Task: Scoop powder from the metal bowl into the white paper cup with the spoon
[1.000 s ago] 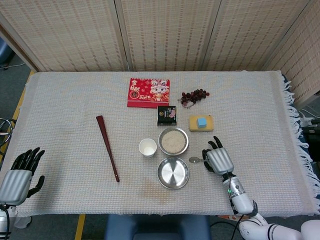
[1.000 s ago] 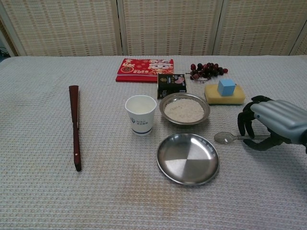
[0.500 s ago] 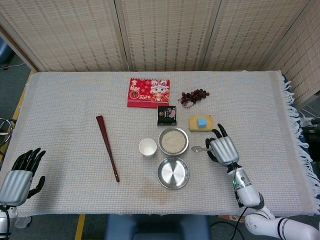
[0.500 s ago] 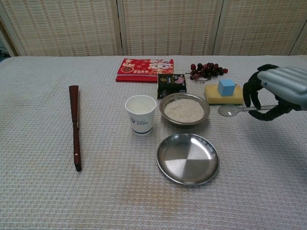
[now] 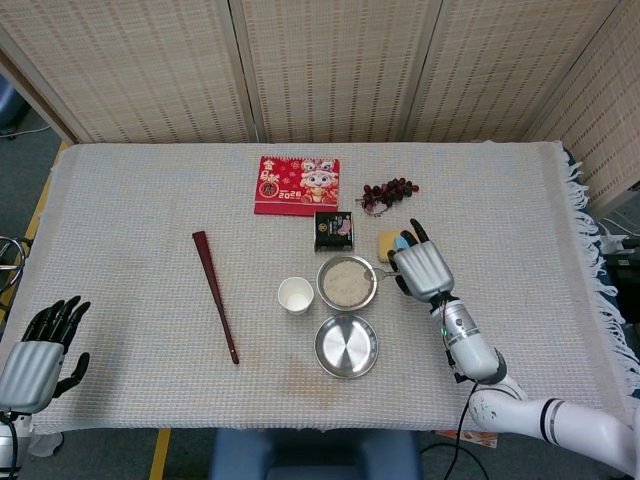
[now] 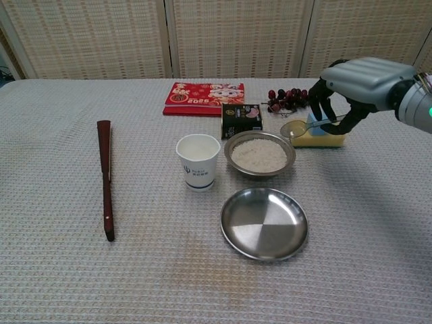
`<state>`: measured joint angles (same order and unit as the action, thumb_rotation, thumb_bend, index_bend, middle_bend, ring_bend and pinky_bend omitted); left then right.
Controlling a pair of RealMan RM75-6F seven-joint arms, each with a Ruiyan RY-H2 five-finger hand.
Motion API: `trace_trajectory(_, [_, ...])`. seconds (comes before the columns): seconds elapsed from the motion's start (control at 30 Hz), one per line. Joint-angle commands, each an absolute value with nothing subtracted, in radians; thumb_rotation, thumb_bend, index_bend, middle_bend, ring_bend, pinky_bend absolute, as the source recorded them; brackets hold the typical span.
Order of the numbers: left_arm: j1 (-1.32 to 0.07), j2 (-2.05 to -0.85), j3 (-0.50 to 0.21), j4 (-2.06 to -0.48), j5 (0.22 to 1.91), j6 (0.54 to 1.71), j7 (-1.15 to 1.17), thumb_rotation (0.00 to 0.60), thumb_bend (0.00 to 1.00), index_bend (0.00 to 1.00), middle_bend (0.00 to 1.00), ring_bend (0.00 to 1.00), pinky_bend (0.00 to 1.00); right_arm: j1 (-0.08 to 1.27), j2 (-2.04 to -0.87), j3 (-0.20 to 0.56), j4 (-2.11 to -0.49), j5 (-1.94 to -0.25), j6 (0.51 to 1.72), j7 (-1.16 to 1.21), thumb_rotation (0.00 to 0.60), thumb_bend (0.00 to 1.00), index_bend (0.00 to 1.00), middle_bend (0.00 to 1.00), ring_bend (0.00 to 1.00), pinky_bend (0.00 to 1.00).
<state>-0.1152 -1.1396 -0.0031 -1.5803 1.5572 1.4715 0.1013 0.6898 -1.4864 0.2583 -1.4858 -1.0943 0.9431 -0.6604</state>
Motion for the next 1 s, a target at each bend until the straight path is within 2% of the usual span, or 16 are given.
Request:
trace_trajectory(0.03, [-0.115,-1.138,-0.004,-1.582,1.557,1.473,0.102,0.600,0.46,0.00,0.00,0.00,0.11,0.748,-1.525,0.260,-1.455,-1.050,0.930,-0.750,0.600,0.36,0.93,0.60,0.16,0.00])
trace_trajectory(0.57, [-0.114,-1.135,-0.004,-1.580,1.558,1.472,0.094,0.600,0.46,0.00,0.00,0.00,0.11,0.870,-1.636,0.206,-1.369,-0.926,0.934,-0.927,0.600,0.36,0.93,0.60,0.16,0.00])
trace_trajectory(1.0, [-0.116,-1.134,-0.007,-1.579,1.550,1.465,0.093,0.600,0.46,0.00,0.00,0.00,0.11,0.899,-1.667,0.178,-1.350,-0.883,0.921,-0.906,0.600,0.36,0.93,0.60,0.16,0.00])
